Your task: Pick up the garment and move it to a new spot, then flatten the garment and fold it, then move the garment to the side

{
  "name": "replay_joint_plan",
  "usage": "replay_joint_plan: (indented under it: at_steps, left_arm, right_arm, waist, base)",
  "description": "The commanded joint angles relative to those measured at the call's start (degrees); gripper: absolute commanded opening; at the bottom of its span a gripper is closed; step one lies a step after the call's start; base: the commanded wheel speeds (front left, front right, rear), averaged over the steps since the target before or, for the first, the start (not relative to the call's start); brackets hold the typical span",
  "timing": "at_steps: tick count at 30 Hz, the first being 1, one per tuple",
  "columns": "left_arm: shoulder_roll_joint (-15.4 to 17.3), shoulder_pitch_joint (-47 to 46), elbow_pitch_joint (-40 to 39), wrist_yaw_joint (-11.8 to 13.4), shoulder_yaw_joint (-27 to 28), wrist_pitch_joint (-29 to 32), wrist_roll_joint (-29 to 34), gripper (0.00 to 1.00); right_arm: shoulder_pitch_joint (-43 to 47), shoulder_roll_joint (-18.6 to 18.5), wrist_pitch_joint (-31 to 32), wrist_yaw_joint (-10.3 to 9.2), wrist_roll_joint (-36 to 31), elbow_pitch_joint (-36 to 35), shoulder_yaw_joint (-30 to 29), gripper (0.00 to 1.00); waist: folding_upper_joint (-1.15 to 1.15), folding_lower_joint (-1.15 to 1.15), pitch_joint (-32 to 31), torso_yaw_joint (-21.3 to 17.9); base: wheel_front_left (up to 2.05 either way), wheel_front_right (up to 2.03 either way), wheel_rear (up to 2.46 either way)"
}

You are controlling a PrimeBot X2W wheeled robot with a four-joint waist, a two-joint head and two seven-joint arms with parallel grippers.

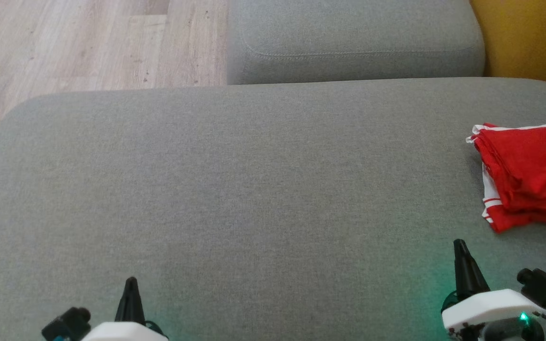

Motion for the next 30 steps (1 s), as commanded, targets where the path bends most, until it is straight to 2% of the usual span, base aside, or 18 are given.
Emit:
replay_joint_plan:
  at_steps: [1, 30]
  left_arm:
    - [-0.03, -3.29, -1.96, -0.62, 2.25, 0.39, -1.48, 0.00]
    - [-2.24, -5.38, -2.59, -5.22, 9.49, 4.84, -14.83, 0.00]
  right_arm:
    - [-3.14, -0.33, 0.36, -0.01, 2.22, -2.25, -0.25, 0.00]
    - [-5.09, -0.40, 4.19, -0.02, 21.30, -3.67, -2.43, 0.00]
  waist:
    - [0.00, 0.00, 0.02, -0.06]
    - [0.00, 0.00, 0.36, -0.87]
  base:
    - [0.00, 0.00, 0.00]
    - [0.00, 0.00, 0.00]
